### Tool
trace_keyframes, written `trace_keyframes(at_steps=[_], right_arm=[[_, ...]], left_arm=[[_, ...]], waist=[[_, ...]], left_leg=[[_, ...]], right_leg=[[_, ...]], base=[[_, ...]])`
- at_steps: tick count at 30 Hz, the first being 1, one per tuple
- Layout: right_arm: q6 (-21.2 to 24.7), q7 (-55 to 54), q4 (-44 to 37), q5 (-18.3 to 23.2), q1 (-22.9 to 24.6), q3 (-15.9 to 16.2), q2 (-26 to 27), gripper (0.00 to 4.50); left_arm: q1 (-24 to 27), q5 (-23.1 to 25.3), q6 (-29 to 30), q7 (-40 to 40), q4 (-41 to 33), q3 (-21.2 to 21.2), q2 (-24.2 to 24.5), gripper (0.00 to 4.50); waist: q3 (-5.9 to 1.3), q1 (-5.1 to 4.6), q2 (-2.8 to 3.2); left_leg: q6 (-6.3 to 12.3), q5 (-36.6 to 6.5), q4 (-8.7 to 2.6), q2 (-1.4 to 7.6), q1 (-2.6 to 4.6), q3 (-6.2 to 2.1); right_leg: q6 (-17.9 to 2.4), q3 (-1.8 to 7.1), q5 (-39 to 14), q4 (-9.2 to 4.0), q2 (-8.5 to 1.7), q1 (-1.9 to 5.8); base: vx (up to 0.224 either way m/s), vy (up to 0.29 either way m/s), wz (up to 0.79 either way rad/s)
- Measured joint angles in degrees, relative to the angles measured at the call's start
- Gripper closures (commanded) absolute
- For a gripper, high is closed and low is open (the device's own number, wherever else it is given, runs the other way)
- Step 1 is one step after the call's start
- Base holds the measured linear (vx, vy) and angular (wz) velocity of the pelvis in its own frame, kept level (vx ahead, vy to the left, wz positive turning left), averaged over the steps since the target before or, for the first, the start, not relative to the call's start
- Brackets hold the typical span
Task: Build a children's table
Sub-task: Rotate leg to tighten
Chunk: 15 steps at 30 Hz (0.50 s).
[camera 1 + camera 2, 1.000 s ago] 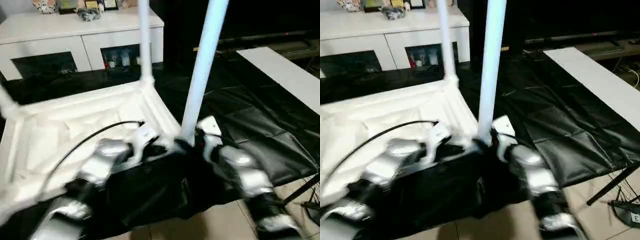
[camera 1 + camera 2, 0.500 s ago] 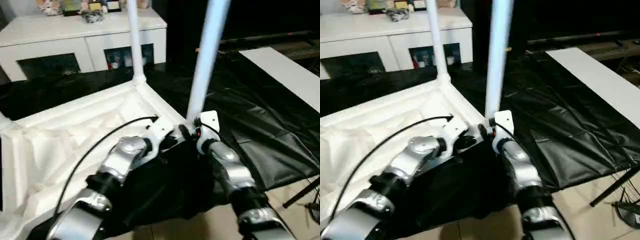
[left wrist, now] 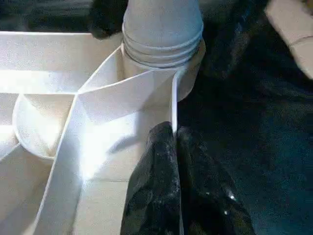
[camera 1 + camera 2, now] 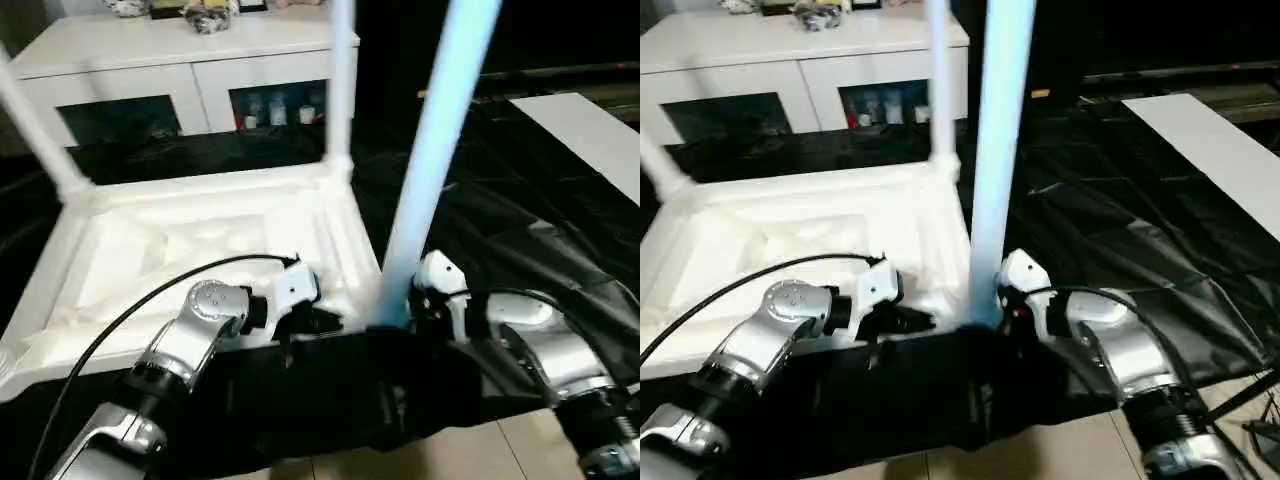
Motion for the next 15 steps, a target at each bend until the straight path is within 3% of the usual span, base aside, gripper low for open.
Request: trace_keyframes(at_steps=[5,15], right_arm=[[-0.27,0.50,0.17,-0.04,-0.17,0.72,0.40,0.02],[-1.40,0.75,1.74,-1.19,-0.67,1.08,0.67,0.84]], left_arm=[[0.16,0.07,0.13,-1.47,-0.36,0.06,0.82,4.50],[0.47,0.05,0.89,-1.88,-1.14,0.33,1.12,4.50]], waist=[[0.02,-0.14,-0.02],[0.04,-0.39,-0.09]], left_leg=[[-0.31,-0.12,0.01,0.08,0.09,0.07],[-0.14,-0.02,0.01,0.11,0.09,0.10]], right_leg=[[-0.05,0.00,0.05,0.10,0.02,0.01],[-0.04,0.01,0.05,0.08,0.04,0.00]], base=[[0.000,0.000,0.00],[0.000,0.000,0.00]])
